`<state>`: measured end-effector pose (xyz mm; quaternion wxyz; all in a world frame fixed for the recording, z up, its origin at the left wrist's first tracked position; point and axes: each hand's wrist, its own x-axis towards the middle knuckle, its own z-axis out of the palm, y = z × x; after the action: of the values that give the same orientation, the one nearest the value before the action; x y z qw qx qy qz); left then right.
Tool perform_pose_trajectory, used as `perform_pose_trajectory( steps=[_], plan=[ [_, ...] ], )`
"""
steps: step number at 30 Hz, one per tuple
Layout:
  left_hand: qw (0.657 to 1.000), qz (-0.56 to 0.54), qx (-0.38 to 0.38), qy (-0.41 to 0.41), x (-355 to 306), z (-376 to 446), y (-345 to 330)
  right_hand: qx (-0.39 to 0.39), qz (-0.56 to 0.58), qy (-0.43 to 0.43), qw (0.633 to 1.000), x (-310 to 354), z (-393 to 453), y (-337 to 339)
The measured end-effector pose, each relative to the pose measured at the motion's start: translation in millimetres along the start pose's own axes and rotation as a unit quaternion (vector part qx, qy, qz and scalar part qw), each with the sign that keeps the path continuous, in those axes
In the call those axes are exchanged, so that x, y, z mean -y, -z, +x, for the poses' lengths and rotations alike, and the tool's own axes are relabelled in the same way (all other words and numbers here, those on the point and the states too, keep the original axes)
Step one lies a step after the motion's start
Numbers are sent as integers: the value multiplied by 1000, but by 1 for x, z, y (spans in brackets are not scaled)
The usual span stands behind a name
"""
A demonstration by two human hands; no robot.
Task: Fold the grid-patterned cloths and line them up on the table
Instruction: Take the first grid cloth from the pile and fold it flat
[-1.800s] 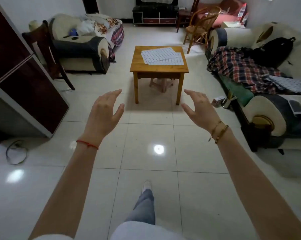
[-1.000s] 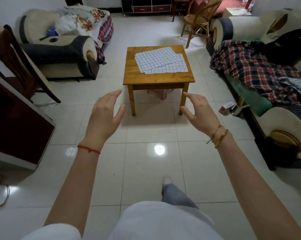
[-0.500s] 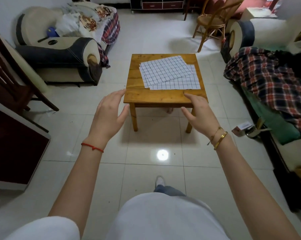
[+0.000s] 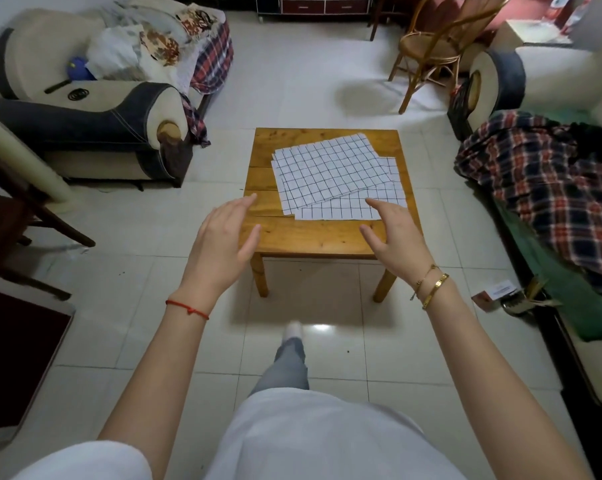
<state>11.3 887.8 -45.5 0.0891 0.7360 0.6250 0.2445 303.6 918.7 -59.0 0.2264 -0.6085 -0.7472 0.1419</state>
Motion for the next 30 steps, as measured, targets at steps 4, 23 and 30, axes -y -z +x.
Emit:
perform_pose_trajectory(
  steps=[4, 23, 30],
  plan=[
    [1000, -2, 9, 7, 30, 57, -23, 6, 11, -8, 1000, -15, 60, -26],
    [998, 14, 64, -10, 125, 323, -104, 23, 36, -47, 998, -63, 314, -110],
    [996, 26, 83, -32, 150, 371, -162, 43, 39, -68, 996, -89, 361, -157]
  ],
)
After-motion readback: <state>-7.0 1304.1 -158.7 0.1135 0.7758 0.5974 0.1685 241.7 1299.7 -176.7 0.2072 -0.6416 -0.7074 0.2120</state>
